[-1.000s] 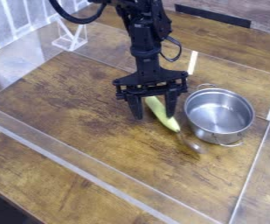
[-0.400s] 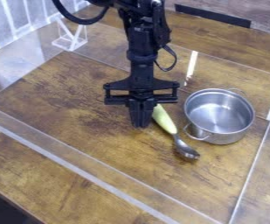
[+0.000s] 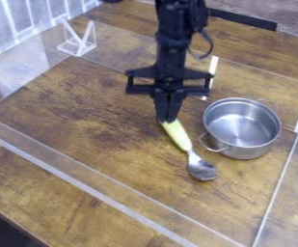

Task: Move the green spoon to the left

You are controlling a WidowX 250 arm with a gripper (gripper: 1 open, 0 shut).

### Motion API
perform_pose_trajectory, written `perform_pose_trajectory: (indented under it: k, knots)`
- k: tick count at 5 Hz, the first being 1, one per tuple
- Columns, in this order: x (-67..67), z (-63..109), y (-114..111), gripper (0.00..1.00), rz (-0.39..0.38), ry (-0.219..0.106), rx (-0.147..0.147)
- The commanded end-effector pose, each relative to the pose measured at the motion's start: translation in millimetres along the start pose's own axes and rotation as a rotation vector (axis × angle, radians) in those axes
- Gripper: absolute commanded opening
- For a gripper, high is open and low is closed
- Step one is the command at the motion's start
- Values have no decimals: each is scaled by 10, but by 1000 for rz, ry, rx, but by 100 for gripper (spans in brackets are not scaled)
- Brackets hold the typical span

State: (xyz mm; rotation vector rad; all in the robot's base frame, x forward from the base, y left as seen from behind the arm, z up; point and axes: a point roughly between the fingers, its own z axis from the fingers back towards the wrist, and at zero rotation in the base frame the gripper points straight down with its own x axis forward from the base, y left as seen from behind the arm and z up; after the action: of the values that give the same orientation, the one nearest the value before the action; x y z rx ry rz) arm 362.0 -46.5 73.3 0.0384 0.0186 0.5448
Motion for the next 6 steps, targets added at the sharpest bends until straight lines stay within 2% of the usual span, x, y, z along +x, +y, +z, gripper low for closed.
perform_pose_trajectory:
  k: [1,2,3,4,5,6]
  knots:
    - [87,518,-115,0,-8,-106,-54]
    - [177,558,84,0,5,-132,-66]
    - [258,492,240,0,17,-143,-79]
    - [341,546,229,100,-75,-147,-94]
    - [381,629,178,0,-171,-149,-105]
    - [200,554,-30,100,-129,-156,-114]
